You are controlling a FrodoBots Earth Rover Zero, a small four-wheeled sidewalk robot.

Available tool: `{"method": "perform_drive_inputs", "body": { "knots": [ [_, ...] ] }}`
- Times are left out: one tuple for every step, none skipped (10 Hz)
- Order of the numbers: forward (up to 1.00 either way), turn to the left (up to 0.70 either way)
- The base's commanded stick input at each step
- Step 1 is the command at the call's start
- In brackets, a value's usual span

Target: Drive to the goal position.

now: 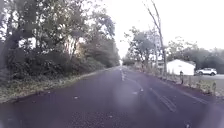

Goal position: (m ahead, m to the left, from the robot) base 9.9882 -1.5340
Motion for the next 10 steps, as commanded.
{"method": "perform_drive_inputs", "body": {
  "knots": [
    [0.58, 0.00],
    [0.00, 0.00],
    [0.00, 0.00],
    [0.00, 0.00],
    [0.00, 0.00],
    [0.00, 0.00],
    [0.00, 0.00],
    [0.00, 0.00],
    [0.00, 0.00],
    [0.00, 0.00]
  ]
}}
